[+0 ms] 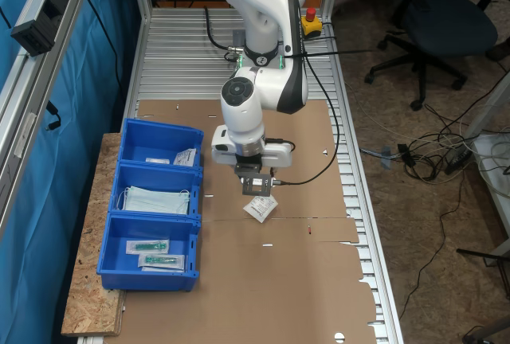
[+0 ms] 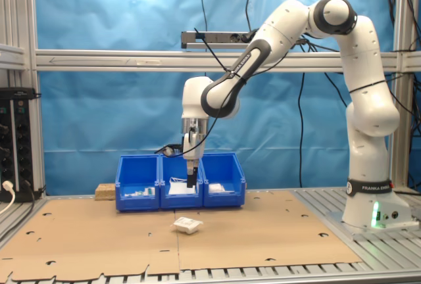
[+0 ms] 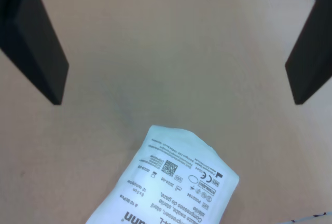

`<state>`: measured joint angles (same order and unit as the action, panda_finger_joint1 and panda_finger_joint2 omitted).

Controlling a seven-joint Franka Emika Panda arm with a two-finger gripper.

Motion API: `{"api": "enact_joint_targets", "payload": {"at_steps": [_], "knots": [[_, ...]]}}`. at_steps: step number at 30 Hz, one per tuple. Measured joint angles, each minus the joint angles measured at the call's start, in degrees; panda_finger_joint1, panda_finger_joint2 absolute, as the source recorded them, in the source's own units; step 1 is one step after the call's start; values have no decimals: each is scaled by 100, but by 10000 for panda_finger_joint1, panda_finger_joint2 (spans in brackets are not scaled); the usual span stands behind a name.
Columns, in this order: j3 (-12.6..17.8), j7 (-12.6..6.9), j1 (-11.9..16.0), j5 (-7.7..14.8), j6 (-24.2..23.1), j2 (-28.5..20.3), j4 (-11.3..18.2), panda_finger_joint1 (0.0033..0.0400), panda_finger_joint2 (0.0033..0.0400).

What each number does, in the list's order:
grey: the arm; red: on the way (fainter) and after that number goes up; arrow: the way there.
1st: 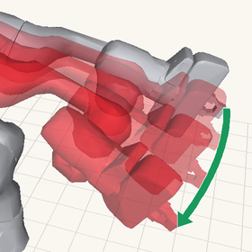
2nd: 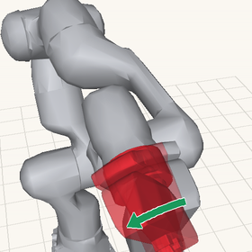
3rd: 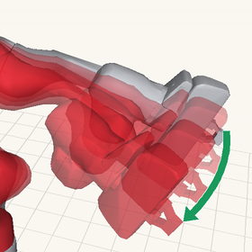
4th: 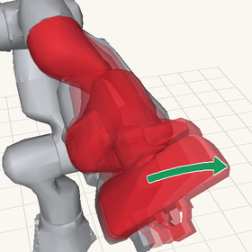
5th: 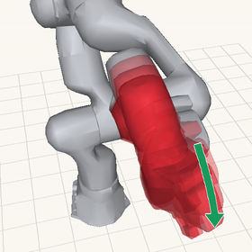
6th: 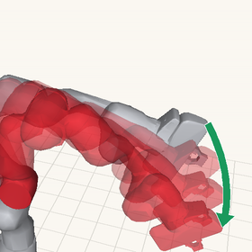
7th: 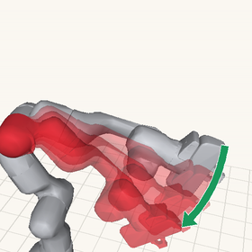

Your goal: Pick and place sorting task of medical equipment.

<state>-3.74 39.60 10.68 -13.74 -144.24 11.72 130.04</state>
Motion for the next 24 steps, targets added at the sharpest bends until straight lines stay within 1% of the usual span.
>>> {"api": "enact_joint_targets", "payload": {"at_steps": [9, 13, 24], "knots": [[1, 0, -1, -504, -119, 87, 10, 400, 400], [5, 17, -1, -690, -260, 90, 84, 400, 400], [8, 135, -11, -897, -825, 95, 419, 400, 400]]}}
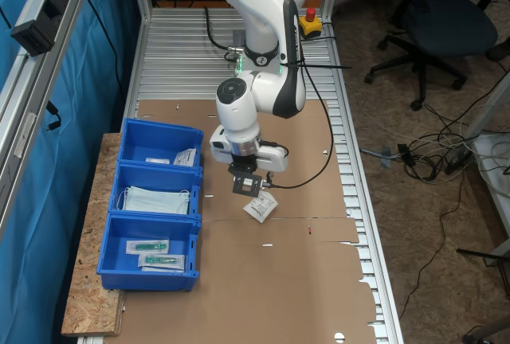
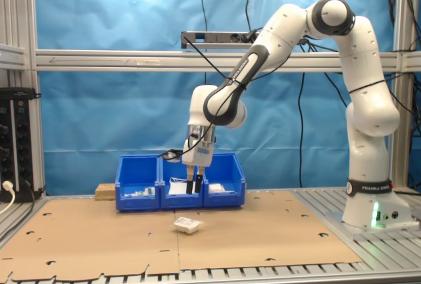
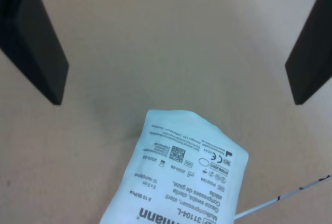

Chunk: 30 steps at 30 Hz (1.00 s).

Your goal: Pick and place sorting task of medical equipment.

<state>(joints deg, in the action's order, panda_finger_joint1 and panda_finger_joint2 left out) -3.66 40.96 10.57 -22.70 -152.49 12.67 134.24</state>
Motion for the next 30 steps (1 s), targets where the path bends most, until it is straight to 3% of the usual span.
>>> {"api": "enact_joint_targets", "payload": {"at_steps": [9, 30], "knots": [[0, 81, -5, -60, -434, 6, 172, 400, 400], [0, 164, -6, -106, -808, 228, 125, 400, 400]]}}
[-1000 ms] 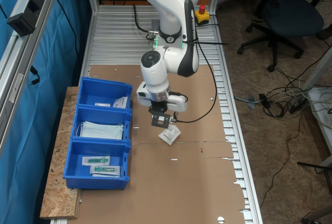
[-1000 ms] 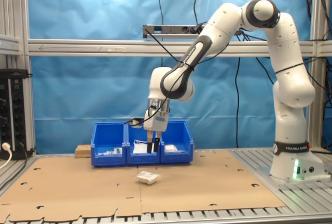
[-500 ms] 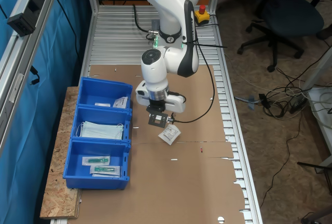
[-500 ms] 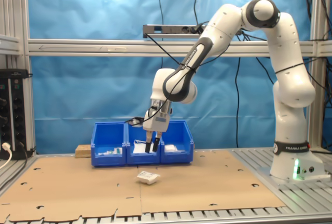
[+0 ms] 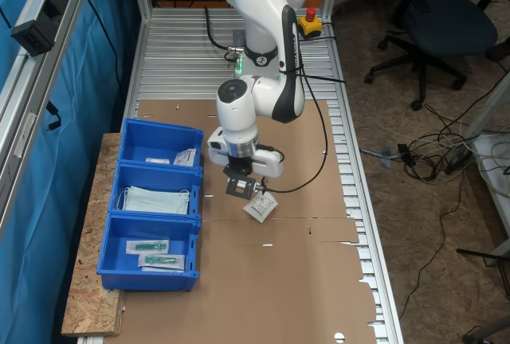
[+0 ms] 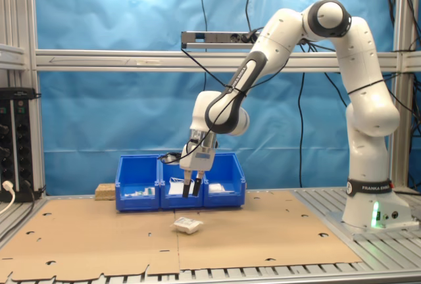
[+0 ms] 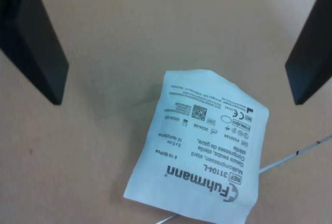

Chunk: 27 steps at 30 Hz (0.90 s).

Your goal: Pick and place sorting task of medical equipment.

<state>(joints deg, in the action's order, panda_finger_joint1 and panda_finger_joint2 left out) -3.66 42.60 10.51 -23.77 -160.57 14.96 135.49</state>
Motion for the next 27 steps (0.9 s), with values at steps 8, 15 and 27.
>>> {"api": "enact_joint_targets", "payload": {"at_steps": [8, 15, 27], "knots": [[-7, 45, -7, -12, -38, 202, -29, 400, 400], [-89, 58, -27, -20, -69, 332, -33, 400, 400], [-387, 60, -101, -26, -112, 560, -247, 400, 400]]}}
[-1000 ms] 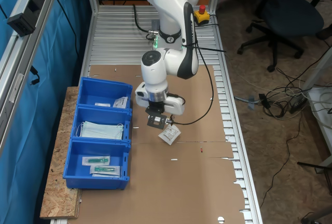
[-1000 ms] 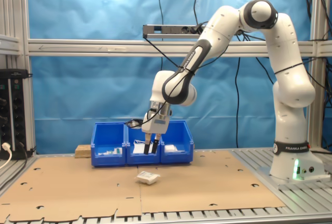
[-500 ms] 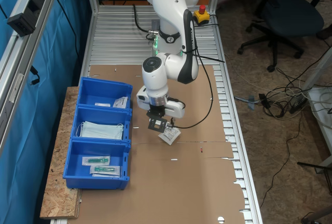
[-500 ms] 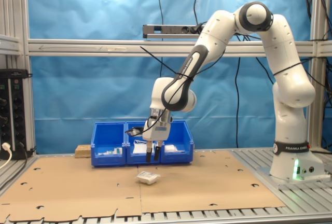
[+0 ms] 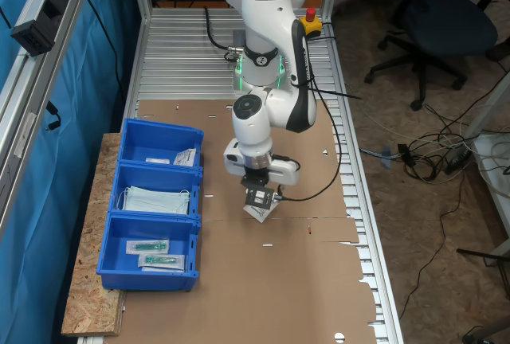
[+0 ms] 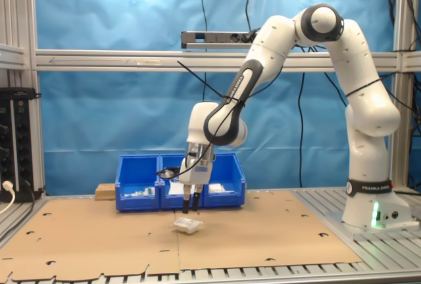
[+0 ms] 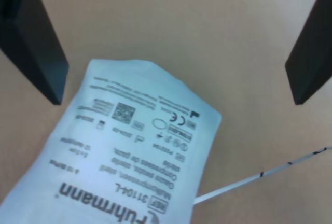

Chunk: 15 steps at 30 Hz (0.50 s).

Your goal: Pick and place sorting task of medical equipment.

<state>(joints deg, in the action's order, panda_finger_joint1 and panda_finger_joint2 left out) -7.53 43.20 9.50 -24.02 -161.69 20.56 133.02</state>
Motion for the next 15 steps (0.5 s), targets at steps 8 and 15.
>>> {"api": "enact_joint_targets", "payload": {"at_steps": [8, 15], "knots": [[-81, 0, -21, 0, -7, 188, -178, 400, 400], [-82, 0, -21, 0, -13, 417, -282, 400, 400]]}}
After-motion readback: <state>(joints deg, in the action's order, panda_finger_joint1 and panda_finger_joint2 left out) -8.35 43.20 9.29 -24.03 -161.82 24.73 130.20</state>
